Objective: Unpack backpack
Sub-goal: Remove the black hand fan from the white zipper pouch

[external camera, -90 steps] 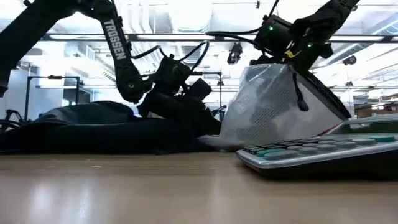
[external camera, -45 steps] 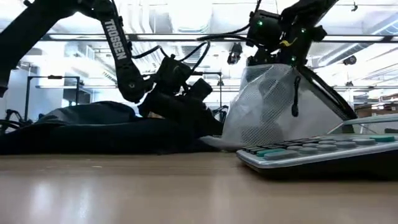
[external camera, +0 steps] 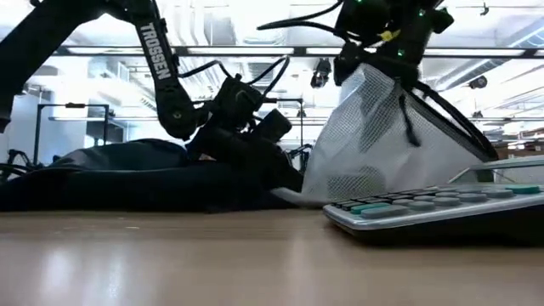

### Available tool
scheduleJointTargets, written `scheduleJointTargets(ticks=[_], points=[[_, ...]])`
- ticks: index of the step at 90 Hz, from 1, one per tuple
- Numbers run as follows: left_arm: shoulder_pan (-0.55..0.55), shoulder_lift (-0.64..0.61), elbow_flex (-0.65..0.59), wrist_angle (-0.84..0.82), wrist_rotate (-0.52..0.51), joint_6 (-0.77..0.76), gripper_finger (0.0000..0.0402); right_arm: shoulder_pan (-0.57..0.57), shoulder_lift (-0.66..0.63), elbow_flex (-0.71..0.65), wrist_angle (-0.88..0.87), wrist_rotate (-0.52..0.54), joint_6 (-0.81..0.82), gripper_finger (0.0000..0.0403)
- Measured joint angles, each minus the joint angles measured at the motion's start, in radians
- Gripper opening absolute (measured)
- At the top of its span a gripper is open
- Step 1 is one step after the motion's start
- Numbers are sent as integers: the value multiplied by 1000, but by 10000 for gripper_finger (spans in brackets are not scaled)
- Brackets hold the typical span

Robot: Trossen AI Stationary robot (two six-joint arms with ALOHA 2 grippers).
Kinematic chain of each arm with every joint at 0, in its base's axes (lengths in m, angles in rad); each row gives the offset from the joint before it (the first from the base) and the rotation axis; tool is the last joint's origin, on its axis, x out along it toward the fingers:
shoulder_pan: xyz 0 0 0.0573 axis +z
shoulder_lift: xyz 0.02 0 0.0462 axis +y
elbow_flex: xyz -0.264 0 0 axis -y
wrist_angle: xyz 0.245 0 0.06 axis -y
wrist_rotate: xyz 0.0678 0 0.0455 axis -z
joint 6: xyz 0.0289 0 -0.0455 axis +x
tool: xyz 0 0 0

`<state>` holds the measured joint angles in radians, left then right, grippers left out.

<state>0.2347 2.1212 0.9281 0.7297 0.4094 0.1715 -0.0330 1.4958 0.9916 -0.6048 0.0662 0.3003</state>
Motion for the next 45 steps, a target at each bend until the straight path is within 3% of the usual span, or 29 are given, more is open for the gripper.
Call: scheduleJointTargets(ticks=[16, 45], points=[[-49, 0, -1, 6, -1, 12, 10, 44, 1, -18, 32, -6, 290, 273], [-73, 0, 7, 30, -8, 26, 10, 94, 106, -94, 222, 14, 495, 251]])
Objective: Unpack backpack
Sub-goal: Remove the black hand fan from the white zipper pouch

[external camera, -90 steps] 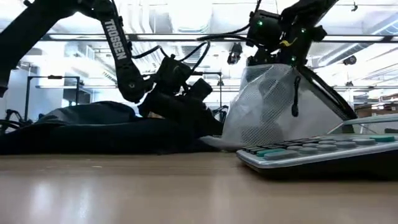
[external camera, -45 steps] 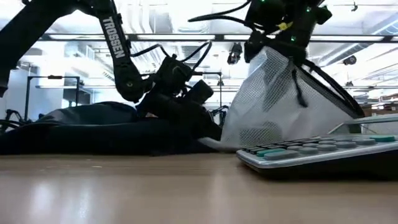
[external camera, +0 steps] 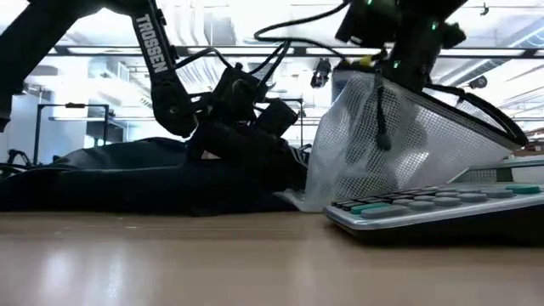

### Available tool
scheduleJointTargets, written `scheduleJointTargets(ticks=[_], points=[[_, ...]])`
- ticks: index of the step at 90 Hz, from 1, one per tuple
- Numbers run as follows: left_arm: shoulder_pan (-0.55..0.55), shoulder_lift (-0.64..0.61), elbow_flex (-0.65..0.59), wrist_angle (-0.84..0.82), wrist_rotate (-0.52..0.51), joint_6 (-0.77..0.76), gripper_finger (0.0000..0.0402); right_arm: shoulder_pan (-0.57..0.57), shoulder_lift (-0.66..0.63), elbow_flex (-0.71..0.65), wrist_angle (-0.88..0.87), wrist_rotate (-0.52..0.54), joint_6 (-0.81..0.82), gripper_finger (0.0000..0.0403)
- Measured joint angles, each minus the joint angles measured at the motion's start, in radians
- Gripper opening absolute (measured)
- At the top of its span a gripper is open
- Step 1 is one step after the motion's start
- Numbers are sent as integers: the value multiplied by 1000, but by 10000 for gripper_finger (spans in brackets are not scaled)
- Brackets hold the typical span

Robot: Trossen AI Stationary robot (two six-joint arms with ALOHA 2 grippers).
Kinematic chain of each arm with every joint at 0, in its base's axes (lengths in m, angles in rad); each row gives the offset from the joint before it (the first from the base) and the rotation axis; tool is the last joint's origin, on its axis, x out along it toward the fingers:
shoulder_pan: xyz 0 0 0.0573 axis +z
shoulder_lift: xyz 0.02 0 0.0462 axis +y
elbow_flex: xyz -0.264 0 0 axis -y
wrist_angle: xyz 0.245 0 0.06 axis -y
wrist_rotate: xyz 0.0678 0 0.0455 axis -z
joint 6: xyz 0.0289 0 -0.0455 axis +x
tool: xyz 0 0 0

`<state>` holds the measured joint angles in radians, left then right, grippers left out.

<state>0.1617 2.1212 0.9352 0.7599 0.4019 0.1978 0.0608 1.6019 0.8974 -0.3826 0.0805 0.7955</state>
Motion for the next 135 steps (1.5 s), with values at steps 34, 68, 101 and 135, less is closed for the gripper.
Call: scheduleJointTargets(ticks=[34, 68, 101, 135], points=[[-2, 1, -1, -11, -5, -7, 10, -19, 122, 0, 30, 34, -90, 173], [11, -3, -10, -81, -153, -20, 10, -21, -88, 39, -135, 172, -286, 66], [53, -19, -17, -191, -339, -35, 6, 20, -375, 47, -433, 190, -279, 66], [85, -95, -21, -340, -238, 22, 6, 136, -409, -115, -516, 157, -140, 66]])
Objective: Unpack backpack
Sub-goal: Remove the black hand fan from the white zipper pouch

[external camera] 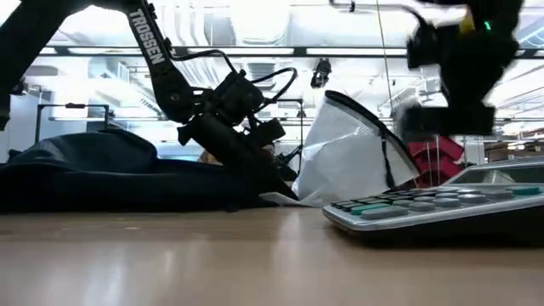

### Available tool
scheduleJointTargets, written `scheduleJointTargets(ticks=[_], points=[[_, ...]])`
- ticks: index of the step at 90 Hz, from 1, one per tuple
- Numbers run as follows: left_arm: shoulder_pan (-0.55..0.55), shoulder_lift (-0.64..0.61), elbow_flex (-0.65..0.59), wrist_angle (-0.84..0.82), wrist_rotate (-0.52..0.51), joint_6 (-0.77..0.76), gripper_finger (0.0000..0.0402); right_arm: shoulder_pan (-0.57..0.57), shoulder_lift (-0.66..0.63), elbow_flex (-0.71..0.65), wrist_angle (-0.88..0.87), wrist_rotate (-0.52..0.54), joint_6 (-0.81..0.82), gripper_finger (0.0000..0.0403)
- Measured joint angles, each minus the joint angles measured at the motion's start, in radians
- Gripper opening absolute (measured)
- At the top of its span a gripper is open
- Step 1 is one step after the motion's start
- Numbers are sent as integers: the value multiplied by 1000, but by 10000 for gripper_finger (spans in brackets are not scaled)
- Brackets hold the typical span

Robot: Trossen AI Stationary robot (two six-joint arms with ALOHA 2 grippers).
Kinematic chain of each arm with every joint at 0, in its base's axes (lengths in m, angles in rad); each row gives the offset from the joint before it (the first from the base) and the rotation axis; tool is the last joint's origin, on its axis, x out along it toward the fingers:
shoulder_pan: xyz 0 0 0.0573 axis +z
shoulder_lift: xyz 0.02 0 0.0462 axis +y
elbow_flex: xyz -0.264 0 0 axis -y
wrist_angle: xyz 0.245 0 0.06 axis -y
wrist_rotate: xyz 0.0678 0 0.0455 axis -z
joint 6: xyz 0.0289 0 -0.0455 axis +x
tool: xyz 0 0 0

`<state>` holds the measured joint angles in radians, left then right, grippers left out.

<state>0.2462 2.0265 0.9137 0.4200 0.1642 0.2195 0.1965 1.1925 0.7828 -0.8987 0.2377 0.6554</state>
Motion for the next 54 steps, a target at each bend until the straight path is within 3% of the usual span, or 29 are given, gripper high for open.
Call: scheduleJointTargets(ticks=[18, 39, 54], points=[[-39, -5, 1, -73, 116, 7, 6, 9, 37, -115, 26, -10, -1, 68], [-80, -31, 0, -105, 115, 13, 6, 9, 40, -175, 79, -54, -18, 78], [-75, -66, -3, -161, 106, 26, 6, 18, 29, -168, 72, -162, -19, 102]])
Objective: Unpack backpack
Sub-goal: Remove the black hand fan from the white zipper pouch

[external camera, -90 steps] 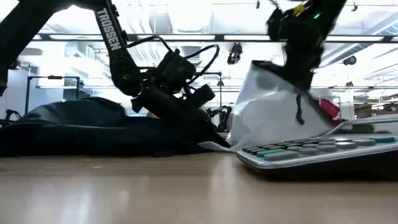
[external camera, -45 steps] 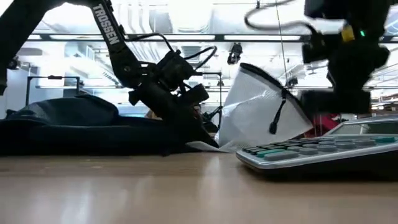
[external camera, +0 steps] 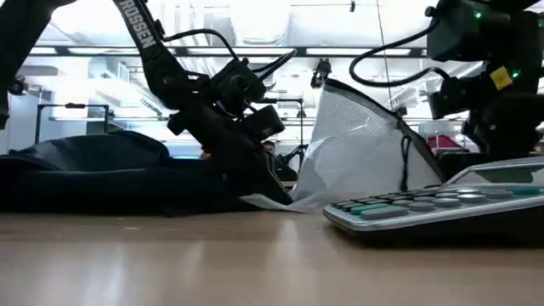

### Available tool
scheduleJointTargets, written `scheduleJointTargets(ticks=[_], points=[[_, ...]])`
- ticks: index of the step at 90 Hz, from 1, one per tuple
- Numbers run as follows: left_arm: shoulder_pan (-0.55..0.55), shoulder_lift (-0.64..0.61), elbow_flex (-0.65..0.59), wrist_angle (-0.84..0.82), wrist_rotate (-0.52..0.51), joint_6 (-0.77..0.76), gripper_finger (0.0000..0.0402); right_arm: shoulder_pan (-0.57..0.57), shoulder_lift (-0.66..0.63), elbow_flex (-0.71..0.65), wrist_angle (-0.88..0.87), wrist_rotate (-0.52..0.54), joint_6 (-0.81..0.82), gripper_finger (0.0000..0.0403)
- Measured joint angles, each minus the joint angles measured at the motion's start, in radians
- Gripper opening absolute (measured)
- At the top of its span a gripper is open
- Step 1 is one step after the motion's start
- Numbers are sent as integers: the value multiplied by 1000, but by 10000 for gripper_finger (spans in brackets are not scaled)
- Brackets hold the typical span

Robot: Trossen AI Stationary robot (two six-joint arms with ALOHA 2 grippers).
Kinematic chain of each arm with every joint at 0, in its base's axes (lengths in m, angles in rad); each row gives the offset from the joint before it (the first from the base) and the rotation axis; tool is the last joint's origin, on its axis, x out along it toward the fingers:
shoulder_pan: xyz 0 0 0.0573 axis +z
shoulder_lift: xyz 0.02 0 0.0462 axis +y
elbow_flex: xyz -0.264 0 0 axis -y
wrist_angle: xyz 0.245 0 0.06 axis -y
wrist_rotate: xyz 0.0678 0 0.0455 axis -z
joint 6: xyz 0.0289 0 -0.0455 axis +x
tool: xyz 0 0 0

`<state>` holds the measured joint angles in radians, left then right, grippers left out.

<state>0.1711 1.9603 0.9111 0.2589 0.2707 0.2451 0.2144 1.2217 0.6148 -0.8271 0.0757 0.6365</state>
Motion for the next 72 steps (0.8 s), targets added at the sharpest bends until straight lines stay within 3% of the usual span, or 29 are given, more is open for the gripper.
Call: scheduleJointTargets(ticks=[20, 45, 53, 65, 72], points=[[17, -12, 3, -70, -125, 4, 6, 36, -34, 24, -16, -92, 15, 133], [19, -13, 3, -67, -131, 1, 6, 37, -82, 84, -66, -90, 54, 162], [19, -13, 3, -67, -131, 1, 6, 37, -90, 109, -44, -40, 14, 168], [18, -13, 3, -45, -131, 4, 6, 36, -88, 123, 60, 155, -88, 171], [18, -11, 3, -33, -131, 4, 6, 23, -81, 125, 140, 216, -175, 169]])
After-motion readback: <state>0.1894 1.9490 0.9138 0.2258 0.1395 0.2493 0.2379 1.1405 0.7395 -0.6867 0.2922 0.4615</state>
